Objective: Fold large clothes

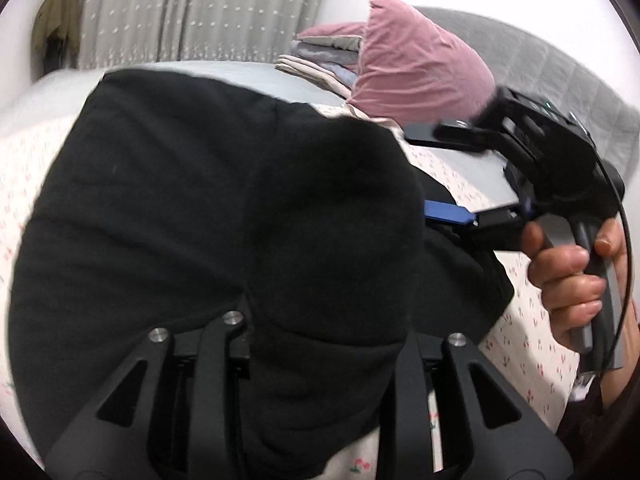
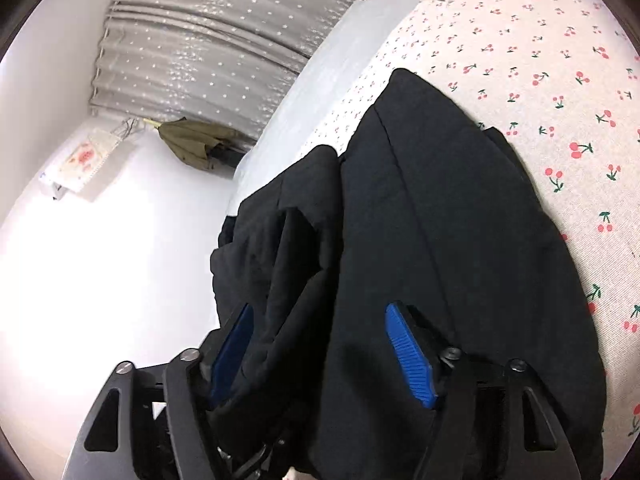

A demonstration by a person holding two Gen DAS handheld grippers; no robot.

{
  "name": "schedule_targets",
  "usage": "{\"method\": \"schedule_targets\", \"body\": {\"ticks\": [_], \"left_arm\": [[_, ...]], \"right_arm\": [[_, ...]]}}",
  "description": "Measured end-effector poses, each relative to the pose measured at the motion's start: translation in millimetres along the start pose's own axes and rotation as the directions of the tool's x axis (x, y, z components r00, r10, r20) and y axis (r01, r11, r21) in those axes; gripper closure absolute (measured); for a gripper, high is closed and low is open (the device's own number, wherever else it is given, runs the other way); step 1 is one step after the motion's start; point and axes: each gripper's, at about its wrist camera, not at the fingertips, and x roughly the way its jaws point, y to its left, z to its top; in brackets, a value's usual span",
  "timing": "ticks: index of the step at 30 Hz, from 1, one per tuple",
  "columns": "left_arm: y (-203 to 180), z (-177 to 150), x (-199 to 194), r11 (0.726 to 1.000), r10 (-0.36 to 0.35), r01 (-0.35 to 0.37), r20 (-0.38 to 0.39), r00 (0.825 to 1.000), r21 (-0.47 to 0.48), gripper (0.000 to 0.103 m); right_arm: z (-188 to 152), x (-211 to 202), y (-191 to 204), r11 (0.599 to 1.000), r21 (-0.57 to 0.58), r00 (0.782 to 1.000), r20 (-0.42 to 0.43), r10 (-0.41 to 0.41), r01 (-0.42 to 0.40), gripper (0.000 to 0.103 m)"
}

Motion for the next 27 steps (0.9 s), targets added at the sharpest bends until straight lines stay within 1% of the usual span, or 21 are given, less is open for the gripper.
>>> {"method": "schedule_targets", "body": {"ticks": [2,3,4,6,8,9,10,11,13,15,17,19,20,22,23,24,25,26,27], "left_arm": [[-10,2,-15,0.997,-0.063,0.064,-0.022,0.998,0.051,0.043],[-14,1,-23,0.990,-0.113,0.116,-0.041,0.993,0.077,0.040],[-18,-1,-33,0.981,-0.155,0.160,-0.056,0.986,0.106,0.038],[-18,-2,-56,0.960,-0.230,0.238,-0.070,0.971,0.147,0.038],[-11,-3,-76,0.953,-0.259,0.265,-0.064,0.964,0.145,0.035],[-6,-3,-84,0.956,-0.254,0.260,-0.059,0.965,0.134,0.034],[3,-1,-93,0.965,-0.231,0.234,-0.043,0.972,0.115,0.029],[6,6,-94,0.973,-0.205,0.206,-0.025,0.978,0.100,0.021],[25,10,-105,0.989,-0.142,0.140,0.031,0.989,0.048,0.019],[45,15,-106,0.996,-0.085,0.086,0.050,0.995,-0.024,0.018],[64,19,-98,0.995,-0.021,0.025,0.052,0.998,-0.093,0.018],[84,21,-87,0.989,0.011,-0.007,0.032,0.999,-0.147,0.018],[90,17,-79,0.986,0.024,-0.020,0.022,0.999,-0.163,0.018],[105,12,-67,0.978,0.062,-0.062,-0.003,0.998,-0.201,0.018],[110,12,-63,0.974,0.067,-0.068,-0.010,0.998,-0.218,0.018],[115,11,-60,0.969,0.067,-0.069,-0.017,0.998,-0.239,0.018],[117,10,-56,0.963,0.068,-0.071,-0.021,0.997,-0.261,0.018],[116,9,-52,0.957,0.067,-0.070,-0.019,0.998,-0.283,0.018],[114,8,-48,0.951,0.064,-0.065,-0.012,0.998,-0.302,0.018]], "right_arm": [[-5,7,9,0.999,-0.048,1.000,-0.011,-0.023,0.022,0.024],[-5,4,11,0.998,-0.059,0.999,-0.015,-0.028,0.027,0.022],[-7,6,14,0.997,-0.077,0.999,-0.024,-0.031,0.029,0.020],[1,11,13,0.996,-0.087,0.999,-0.039,-0.028,0.025,0.020],[3,19,15,0.996,-0.087,0.998,-0.053,-0.023,0.018,0.019],[-3,20,23,0.996,-0.088,0.998,-0.056,-0.022,0.017,0.019],[-4,20,28,0.996,-0.088,0.998,-0.060,-0.022,0.016,0.019],[-7,19,31,0.996,-0.085,0.997,-0.073,-0.021,0.015,0.019],[-10,28,34,0.997,-0.082,0.994,-0.104,-0.020,0.012,0.019],[-19,35,36,0.996,-0.088,0.990,-0.139,-0.015,0.003,0.019],[-21,45,42,0.994,-0.111,0.985,-0.172,-0.032,0.013,0.019],[-19,54,46,0.990,-0.132,0.979,-0.192,-0.068,0.043,0.019],[-16,60,46,0.991,-0.127,0.978,-0.192,-0.076,0.052,0.019],[-17,59,46,0.993,-0.110,0.982,-0.179,-0.062,0.043,0.019],[-17,62,47,0.993,-0.111,0.983,-0.171,-0.059,0.040,0.020],[-17,65,49,0.991,-0.129,0.985,-0.159,-0.067,0.046,0.021],[-18,67,51,0.986,-0.154,0.986,-0.146,-0.083,0.060,0.029],[-20,68,54,0.980,-0.183,0.985,-0.134,-0.105,0.080,0.034],[-21,69,56,0.975,-0.201,0.985,-0.125,-0.120,0.093,0.045]]}}
